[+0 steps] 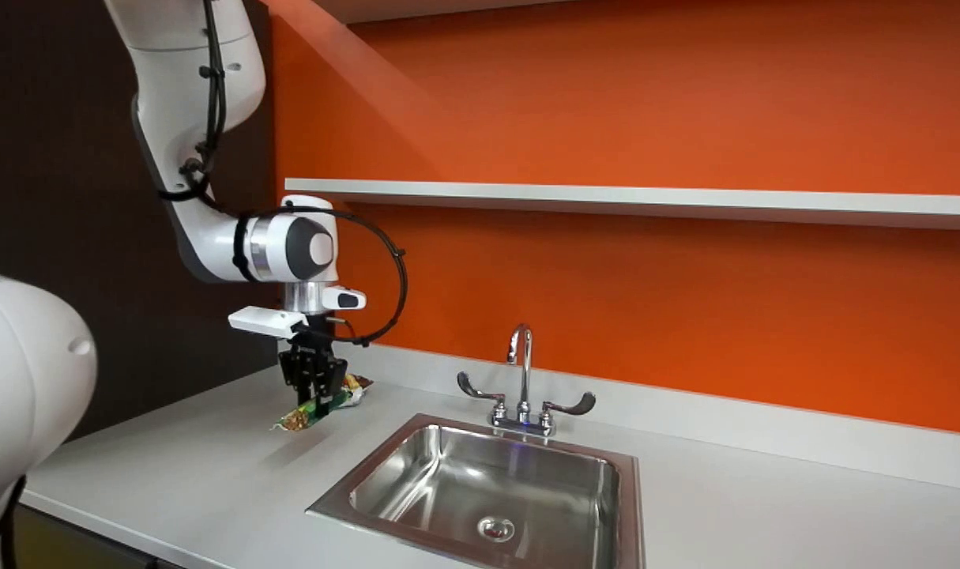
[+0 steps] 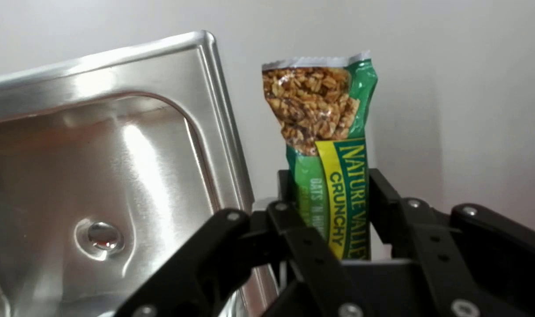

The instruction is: Pick up the candy bar and put it on the shelf

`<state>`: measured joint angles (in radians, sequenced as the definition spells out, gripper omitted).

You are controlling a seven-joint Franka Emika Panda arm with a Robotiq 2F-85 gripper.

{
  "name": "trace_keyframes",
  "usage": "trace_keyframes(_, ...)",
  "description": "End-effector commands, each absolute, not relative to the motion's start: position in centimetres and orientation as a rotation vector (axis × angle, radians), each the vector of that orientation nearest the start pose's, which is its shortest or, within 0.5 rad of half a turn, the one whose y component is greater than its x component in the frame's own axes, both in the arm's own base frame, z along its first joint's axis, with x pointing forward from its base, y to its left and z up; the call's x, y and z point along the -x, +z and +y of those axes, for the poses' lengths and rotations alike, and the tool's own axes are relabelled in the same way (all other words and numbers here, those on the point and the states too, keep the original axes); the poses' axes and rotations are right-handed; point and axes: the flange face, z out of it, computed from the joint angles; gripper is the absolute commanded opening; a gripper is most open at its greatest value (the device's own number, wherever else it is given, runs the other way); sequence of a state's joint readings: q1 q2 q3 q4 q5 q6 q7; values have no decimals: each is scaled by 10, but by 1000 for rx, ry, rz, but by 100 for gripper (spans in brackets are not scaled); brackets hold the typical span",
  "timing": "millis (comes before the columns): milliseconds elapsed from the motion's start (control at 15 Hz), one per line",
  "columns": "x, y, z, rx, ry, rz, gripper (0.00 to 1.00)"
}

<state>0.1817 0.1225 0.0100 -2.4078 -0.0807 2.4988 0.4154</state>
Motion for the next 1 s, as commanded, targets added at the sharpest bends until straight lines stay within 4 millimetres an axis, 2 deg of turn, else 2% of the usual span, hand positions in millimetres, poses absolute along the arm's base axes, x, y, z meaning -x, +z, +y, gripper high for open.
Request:
trace_keyframes(0,-449,317,94,3218,-82,67,18)
trace_keyframes(200,-435,370,98,3223,-208,-28,18)
trace_keyframes(533,-425,475,107,3195,-448,-113,18)
trace_keyframes(800,-427,549,108,3173,-613,-133,18)
trace_keyframes(933,-434,579,109,3164,-671,-141,18)
